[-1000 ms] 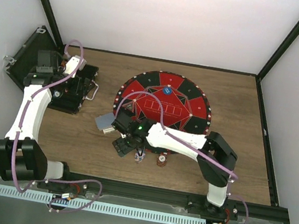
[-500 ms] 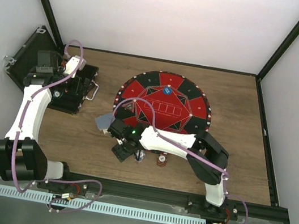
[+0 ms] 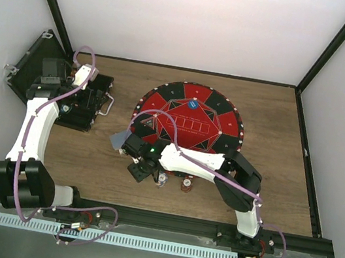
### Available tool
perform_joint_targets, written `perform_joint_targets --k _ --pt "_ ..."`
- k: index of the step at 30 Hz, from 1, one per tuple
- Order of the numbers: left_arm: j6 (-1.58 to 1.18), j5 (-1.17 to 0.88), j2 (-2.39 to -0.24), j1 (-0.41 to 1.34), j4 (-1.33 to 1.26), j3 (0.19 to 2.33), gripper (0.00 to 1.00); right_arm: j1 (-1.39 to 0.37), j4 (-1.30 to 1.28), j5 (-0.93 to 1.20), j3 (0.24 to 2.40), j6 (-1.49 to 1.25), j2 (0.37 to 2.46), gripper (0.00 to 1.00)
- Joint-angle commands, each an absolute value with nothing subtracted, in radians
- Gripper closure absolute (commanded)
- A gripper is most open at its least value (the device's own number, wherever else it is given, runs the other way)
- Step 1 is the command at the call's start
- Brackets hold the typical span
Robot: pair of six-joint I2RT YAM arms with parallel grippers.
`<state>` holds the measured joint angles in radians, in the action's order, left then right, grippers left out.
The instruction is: Distribute texas hold em gaming equipment
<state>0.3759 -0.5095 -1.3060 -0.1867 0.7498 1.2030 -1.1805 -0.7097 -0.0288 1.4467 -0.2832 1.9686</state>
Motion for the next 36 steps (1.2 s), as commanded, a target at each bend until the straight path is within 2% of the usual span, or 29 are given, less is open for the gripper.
perform_joint_targets --k 1,6,23,26,30,36 --pt "0.388 -0.521 -1.289 -0.196 0.759 1.205 0.0 -1.189 -0.715 -0.05 1.485 -0.274 1.983 0.45" --pt "0.391 -0.523 -1.289 -0.199 0.76 1.204 0.0 -1.189 -0.721 -0.061 1.484 -0.269 1.986 0.49" --pt "0.399 -0.528 -1.287 -0.21 0.765 1.209 0.0 -1.21 -0.736 -0.077 1.486 -0.265 1.987 0.46" --pt "0.4 -0.529 -1.287 -0.212 0.767 1.209 0.0 -1.21 -0.735 -0.09 1.486 -0.268 1.985 0.5" --pt "0.4 -0.532 -1.287 -0.215 0.767 1.207 0.0 -1.21 -0.731 -0.102 1.487 -0.271 1.977 0.62" --pt "0.4 -0.537 -1.285 -0.217 0.77 1.21 0.0 -1.21 -0.74 -0.111 1.497 -0.272 1.967 0.75"
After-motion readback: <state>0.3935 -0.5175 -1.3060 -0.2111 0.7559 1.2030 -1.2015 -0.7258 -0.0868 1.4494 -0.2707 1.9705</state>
